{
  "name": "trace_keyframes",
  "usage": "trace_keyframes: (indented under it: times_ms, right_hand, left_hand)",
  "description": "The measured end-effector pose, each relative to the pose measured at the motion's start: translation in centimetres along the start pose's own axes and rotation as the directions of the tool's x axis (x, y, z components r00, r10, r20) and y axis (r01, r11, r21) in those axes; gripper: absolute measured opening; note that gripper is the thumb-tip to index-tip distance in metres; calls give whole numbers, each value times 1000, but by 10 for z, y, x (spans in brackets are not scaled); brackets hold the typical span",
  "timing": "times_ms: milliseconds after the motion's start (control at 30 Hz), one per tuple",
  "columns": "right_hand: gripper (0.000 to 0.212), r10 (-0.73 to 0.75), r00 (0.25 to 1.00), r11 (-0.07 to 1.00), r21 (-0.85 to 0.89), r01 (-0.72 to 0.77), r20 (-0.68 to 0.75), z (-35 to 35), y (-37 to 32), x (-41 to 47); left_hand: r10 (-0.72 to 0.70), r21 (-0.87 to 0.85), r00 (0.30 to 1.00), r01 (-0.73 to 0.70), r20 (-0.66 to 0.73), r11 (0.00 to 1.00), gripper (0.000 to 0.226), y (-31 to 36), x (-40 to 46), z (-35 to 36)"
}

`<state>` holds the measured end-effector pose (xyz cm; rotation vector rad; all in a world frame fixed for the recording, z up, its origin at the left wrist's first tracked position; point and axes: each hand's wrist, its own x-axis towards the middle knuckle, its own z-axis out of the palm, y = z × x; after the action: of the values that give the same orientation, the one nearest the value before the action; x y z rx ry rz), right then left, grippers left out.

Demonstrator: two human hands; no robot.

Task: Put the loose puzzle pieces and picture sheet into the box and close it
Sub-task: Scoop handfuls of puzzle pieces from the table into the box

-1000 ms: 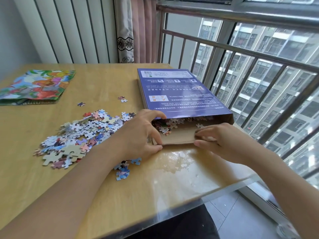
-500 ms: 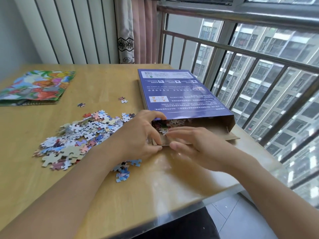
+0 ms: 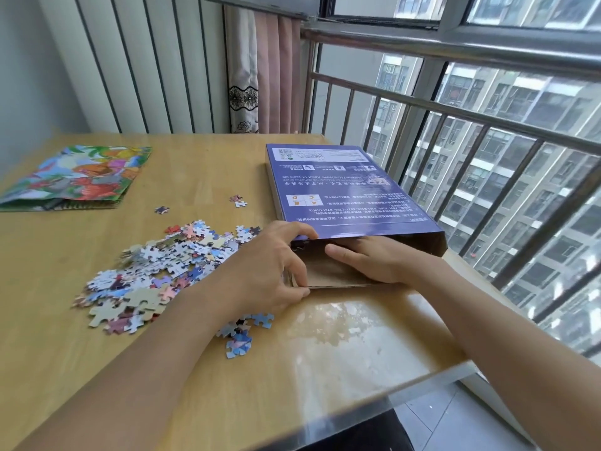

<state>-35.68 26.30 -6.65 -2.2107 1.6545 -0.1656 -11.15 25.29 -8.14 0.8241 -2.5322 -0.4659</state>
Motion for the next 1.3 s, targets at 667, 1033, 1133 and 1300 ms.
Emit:
trace_keyframes:
  times_ms: [667,1033,1133,1300]
  right_hand:
    - [64,-14,1000,1000,12,14,-19,-4,-152,136]
    - [26,144,989,988,-56,-142,33,26,-181,191]
    - [25,28,999,991,128,-26,-17,17,-200,183]
    - [39,-125,992,991,-42,127,29,16,-218,207]
  left_hand:
    - [-781,-144,544,785,-306,602,44,-102,-61,-91]
    - [-856,-410,512,768,-67,492,69,-136,-62,-82]
    - [-850,-451,526,750,-39,485,72,-146,-60,-77]
    - [-827,-674,553,575,-96,463,36,-134,-62,-83]
